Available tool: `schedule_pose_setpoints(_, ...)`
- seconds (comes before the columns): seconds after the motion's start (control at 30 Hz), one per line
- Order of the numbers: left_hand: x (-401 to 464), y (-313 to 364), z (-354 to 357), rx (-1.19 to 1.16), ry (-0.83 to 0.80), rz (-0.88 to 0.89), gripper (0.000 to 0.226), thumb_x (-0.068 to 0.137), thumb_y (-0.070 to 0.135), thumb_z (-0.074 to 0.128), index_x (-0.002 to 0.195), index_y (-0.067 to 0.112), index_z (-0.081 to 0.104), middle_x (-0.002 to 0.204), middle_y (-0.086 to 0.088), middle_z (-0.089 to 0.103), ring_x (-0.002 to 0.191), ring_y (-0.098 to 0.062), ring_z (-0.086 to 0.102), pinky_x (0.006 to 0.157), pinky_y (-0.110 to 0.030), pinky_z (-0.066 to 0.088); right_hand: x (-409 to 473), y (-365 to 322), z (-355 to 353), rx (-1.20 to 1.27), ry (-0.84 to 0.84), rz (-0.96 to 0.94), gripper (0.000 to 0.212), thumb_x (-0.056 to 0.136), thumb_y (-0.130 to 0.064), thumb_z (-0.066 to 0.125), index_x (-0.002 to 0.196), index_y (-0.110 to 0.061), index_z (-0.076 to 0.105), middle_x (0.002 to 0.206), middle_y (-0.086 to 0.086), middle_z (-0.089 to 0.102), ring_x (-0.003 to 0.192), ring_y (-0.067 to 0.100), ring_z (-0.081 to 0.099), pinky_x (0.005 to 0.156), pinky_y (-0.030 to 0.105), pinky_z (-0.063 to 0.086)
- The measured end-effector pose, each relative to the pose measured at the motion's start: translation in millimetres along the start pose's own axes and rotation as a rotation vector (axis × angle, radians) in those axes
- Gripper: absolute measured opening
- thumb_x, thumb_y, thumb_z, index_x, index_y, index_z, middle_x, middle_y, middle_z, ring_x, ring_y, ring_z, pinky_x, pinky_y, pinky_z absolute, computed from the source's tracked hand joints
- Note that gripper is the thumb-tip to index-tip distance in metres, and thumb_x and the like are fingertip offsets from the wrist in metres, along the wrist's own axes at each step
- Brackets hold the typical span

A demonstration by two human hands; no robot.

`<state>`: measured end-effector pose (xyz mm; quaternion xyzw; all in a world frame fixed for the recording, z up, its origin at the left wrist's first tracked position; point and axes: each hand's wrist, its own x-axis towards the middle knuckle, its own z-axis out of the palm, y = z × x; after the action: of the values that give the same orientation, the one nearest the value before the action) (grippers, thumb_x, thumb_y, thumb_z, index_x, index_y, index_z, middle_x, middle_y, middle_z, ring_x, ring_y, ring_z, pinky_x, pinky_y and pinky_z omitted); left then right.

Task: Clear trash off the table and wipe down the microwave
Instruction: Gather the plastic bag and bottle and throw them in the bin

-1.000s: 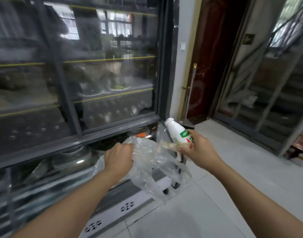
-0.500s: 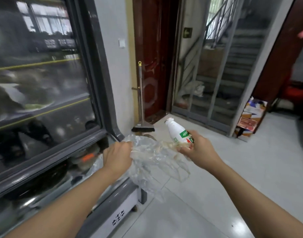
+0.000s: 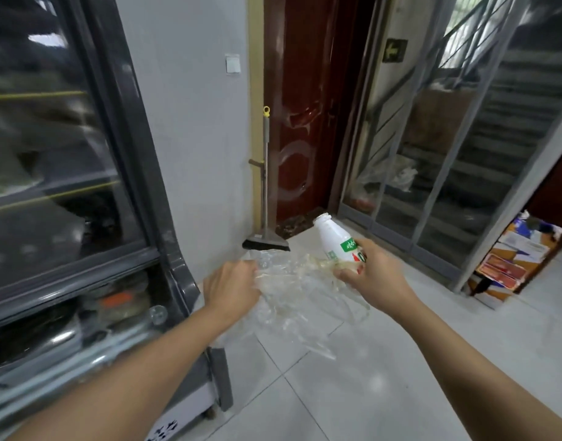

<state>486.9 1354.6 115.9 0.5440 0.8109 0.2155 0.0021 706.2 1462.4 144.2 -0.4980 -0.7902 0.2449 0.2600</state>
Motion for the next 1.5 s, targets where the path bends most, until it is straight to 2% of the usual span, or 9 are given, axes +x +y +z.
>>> schedule_pose_setpoints(0.2,70,-1,32,-0.029,0.030,-0.092,0.032,0.073,0.015,0.058,0.054,0.024,0.034,0.057,0.009,0.045,0.063,-0.019,0.047,0.054,-0.026,0.035,87,22,25,0.014,-0.079,-0.045,0.062,0.075,-0.039,0.073,0.127,-0.024,0.043,0.097,-0.010,0.050,0.076,0.006,0.050,0.052,0.013,0.032)
schedule_pose_setpoints(0.3,114,-12,52,-0.036,0.036,-0.117,0.031,0.073,0.015,0.057,0.054,0.023,0.034,0.055,0.009,0.041,0.061,-0.019,0.045,0.051,-0.025,0.031,136,30,43,0.002,-0.116,-0.068,0.063,0.075,-0.037,0.073,0.129,-0.023,0.043,0.105,-0.005,0.057,0.082,0.010,0.051,0.054,0.012,0.033)
schedule_pose_setpoints(0.47,193,-32,84,-0.085,0.024,-0.203,0.032,0.072,0.017,0.057,0.052,0.024,0.033,0.061,0.005,0.048,0.071,-0.027,0.060,0.053,-0.025,0.032,225,36,68,0.001,-0.176,-0.040,0.068,0.076,-0.037,0.073,0.133,-0.024,0.039,0.120,-0.002,0.057,0.090,0.011,0.054,0.058,0.013,0.040)
schedule_pose_setpoints(0.67,265,-51,110,-0.089,-0.005,-0.298,0.024,0.074,0.019,0.058,0.059,0.017,0.040,0.066,0.001,0.055,0.074,-0.032,0.062,0.054,-0.027,0.037,309,45,86,0.031,-0.235,-0.043,0.067,0.075,-0.038,0.073,0.132,-0.023,0.041,0.112,-0.004,0.054,0.085,0.010,0.052,0.060,0.016,0.042)
schedule_pose_setpoints(0.8,309,-59,130,-0.051,0.001,-0.343,0.011,0.073,0.019,0.059,0.067,0.020,0.051,0.078,-0.006,0.066,0.081,-0.033,0.064,0.058,-0.029,0.042,366,55,102,0.057,-0.272,-0.078,0.062,0.075,-0.037,0.074,0.128,-0.023,0.045,0.102,-0.009,0.052,0.073,-0.001,0.049,0.053,0.008,0.032)
schedule_pose_setpoints(1.0,371,-58,173,-0.049,0.023,-0.523,0.008,0.074,0.018,0.057,0.069,0.019,0.052,0.081,-0.005,0.066,0.085,-0.033,0.062,0.060,-0.029,0.041,461,79,135,0.099,-0.398,-0.155,0.061,0.075,-0.034,0.075,0.128,-0.019,0.047,0.107,-0.003,0.060,0.083,0.009,0.054,0.060,0.013,0.039)
schedule_pose_setpoints(1.17,419,-55,203,-0.077,0.049,-0.718,0.009,0.075,0.014,0.057,0.070,0.019,0.051,0.070,0.000,0.057,0.078,-0.030,0.062,0.060,-0.027,0.041,542,95,169,0.123,-0.550,-0.196,0.068,0.075,-0.035,0.075,0.133,-0.022,0.043,0.111,-0.005,0.058,0.083,0.005,0.053,0.048,0.007,0.037)
schedule_pose_setpoints(1.33,441,-68,238,-0.032,0.076,-0.881,0.012,0.082,0.020,0.050,0.083,0.017,0.061,0.088,-0.008,0.066,0.087,-0.031,0.063,0.070,-0.030,0.047,588,106,215,0.121,-0.677,-0.247,0.063,0.074,-0.033,0.076,0.129,-0.023,0.046,0.115,-0.002,0.061,0.083,0.006,0.054,0.058,0.007,0.039)
schedule_pose_setpoints(1.5,451,-99,272,-0.007,0.031,-1.004,0.013,0.085,0.023,0.050,0.090,0.018,0.061,0.092,-0.003,0.066,0.088,-0.025,0.063,0.069,-0.028,0.047,610,109,273,0.102,-0.792,-0.243,0.066,0.075,-0.032,0.075,0.132,-0.024,0.043,0.123,-0.002,0.059,0.094,0.010,0.054,0.076,0.022,0.047)
